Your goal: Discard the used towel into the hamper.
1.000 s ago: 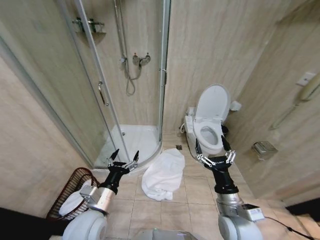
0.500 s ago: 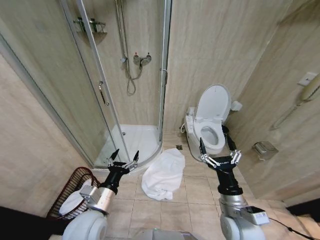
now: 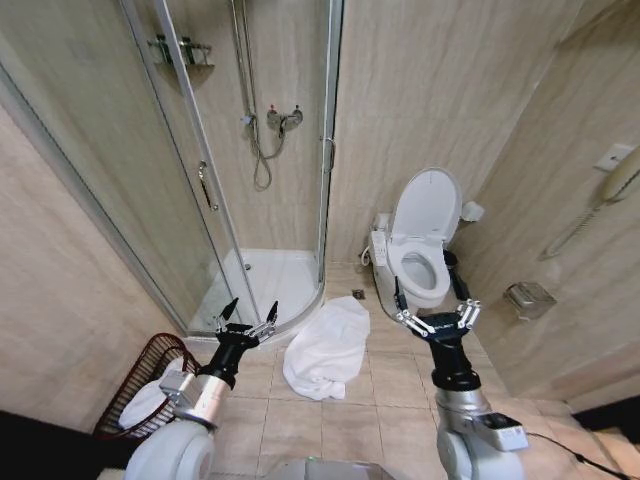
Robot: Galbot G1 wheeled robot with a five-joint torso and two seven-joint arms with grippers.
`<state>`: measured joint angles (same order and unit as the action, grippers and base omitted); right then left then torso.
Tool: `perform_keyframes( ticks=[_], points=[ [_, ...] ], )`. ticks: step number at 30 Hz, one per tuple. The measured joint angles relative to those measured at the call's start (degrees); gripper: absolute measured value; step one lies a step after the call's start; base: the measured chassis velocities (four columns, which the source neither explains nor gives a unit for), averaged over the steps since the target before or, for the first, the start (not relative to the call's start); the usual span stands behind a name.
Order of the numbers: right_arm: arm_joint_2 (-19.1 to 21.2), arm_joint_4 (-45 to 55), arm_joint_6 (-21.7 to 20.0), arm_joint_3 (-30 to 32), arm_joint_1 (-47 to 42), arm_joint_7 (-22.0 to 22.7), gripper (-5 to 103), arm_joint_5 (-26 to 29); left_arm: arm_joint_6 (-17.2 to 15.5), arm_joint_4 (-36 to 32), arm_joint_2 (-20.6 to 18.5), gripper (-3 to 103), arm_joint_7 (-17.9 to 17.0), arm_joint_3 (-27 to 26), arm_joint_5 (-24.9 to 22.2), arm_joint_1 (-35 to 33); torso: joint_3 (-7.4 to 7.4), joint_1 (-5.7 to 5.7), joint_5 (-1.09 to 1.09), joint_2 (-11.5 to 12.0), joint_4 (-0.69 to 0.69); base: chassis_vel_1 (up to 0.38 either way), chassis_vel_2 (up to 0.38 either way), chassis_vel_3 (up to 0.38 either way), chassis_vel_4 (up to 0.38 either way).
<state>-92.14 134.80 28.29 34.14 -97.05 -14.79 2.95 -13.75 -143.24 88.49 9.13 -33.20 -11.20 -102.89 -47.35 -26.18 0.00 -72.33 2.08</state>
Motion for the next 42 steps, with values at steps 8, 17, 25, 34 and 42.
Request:
perform_keyframes(
  ticks=[8,17,25,34,42],
  points=[
    [0.00,-2.73,-5.29,-0.36,-0.81,5.09,100,-4.75,0.00,0.00,0.00,100,0.00,0.00,0.00,0.00,1.59,1.32,-0.01,2.90,0.00,0.000,0.000,0.000,0.000],
    [0.86,-11.05,-13.58,0.82,-1.10,11.80,100,1.48,0.00,0.00,0.00,100,0.00,0.00,0.00,0.00,3.03,2.64,0.01,5.70,0.00,0.000,0.000,0.000,0.000],
    [2.82,-12.29,-22.03,0.99,-1.16,12.35,100,8.94,0.00,0.00,0.00,100,0.00,0.00,0.00,0.00,4.32,3.71,0.00,8.04,0.00,0.000,0.000,0.000,0.000],
    [5.36,-23.53,-24.72,-0.45,4.66,17.29,100,14.24,0.00,0.00,0.00,100,0.00,0.00,0.00,0.00,5.94,4.95,0.01,10.92,0.01,0.000,0.000,0.000,0.000],
    [8.67,-26.62,-22.28,-0.86,4.84,12.03,100,18.31,0.00,0.00,0.00,100,0.00,0.00,0.00,0.00,7.17,5.91,0.00,13.08,0.00,0.000,0.000,0.000,0.000]
  ],
)
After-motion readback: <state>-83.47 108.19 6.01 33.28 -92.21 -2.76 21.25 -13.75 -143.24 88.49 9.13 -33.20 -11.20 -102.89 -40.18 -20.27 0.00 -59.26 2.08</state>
